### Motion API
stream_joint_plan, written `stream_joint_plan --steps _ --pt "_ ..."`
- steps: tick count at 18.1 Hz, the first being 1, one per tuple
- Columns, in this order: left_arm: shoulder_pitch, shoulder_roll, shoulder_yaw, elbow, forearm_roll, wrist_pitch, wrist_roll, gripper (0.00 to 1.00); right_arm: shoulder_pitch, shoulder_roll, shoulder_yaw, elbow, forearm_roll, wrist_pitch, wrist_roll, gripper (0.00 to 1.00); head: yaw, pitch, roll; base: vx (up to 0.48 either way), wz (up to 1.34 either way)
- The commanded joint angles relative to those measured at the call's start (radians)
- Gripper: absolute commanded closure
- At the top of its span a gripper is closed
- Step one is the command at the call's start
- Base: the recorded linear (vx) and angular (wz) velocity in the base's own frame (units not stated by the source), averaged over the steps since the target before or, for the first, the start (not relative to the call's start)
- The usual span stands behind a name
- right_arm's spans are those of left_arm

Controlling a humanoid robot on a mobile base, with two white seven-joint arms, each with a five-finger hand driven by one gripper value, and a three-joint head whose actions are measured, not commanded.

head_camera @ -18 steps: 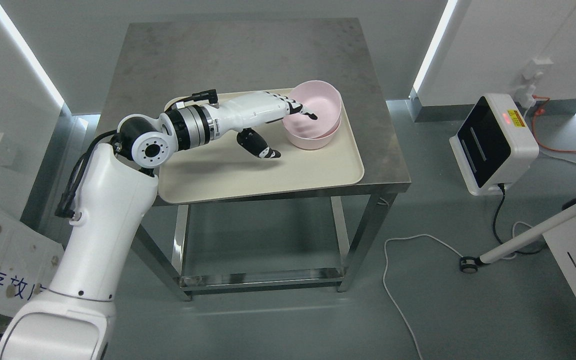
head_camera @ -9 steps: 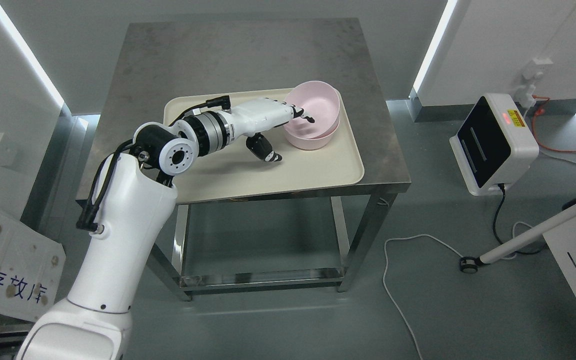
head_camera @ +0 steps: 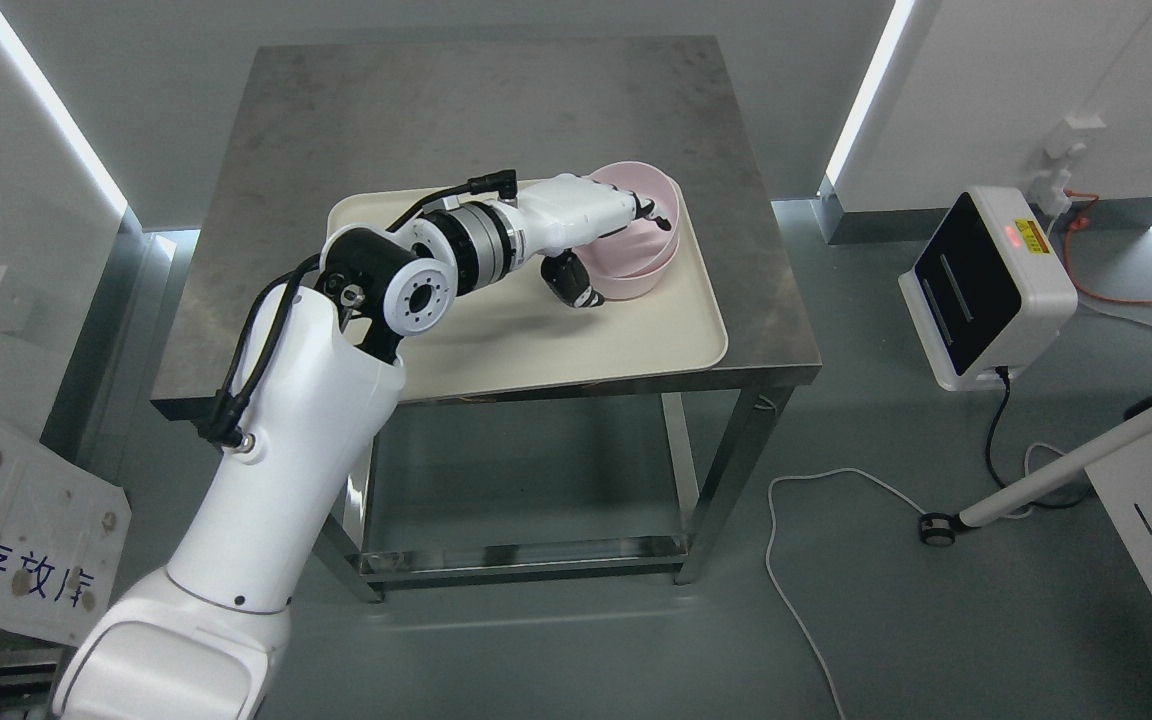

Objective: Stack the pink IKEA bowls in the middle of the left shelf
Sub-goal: 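Reach the left hand to the stacked bowls and grip the rim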

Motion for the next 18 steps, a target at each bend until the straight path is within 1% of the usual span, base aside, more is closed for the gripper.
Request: stream_joint_plan --steps 1,6,9,12,14,15,16,18 --pt "-0.022 -0.002 -0.122 0.047 -0.013 0.012 0.000 0.33 0.029 -0.017 -0.011 -0.034 0.000 -0.001 0.000 0.00 0.0000 0.000 0.000 0.000 0.00" --pt "-0.025 -0.002 -0.122 0.110 -0.041 0.012 0.006 0.33 0.029 -0.017 -0.011 -0.034 0.000 -0.001 0.000 0.00 0.0000 0.000 0.000 0.000 0.00" --pt "-0.036 -0.002 -0.099 0.127 -0.041 0.013 0.012 0.33 0.029 -0.017 -0.011 -0.034 0.000 0.000 0.000 0.00 0.0000 0.000 0.000 0.000 0.00" --pt "-0.056 -0.002 -0.050 0.144 -0.042 0.020 0.012 0.33 0.029 -0.017 -0.011 -0.034 0.000 0.000 0.000 0.00 0.0000 0.000 0.000 0.000 0.00" --pt "-0.073 -0.002 -0.044 0.161 -0.041 0.020 0.012 0.34 0.029 -0.017 -0.011 -0.034 0.000 -0.001 0.000 0.00 0.0000 0.000 0.000 0.000 0.00" --pt "-0.076 -0.002 -0.038 0.164 -0.041 0.020 0.012 0.35 0.029 -0.017 -0.011 -0.034 0.000 0.000 0.000 0.00 0.0000 0.000 0.000 0.000 0.00" --pt "-0.074 -0.002 -0.018 0.162 -0.041 0.020 0.011 0.41 0.029 -0.017 -0.011 -0.034 0.000 0.000 0.000 0.00 0.0000 0.000 0.000 0.000 0.00" --pt "-0.073 -0.002 -0.009 0.162 -0.038 0.018 0.011 0.46 0.029 -0.017 -0.012 -0.034 0.000 0.000 0.000 0.00 0.0000 0.000 0.000 0.000 0.00"
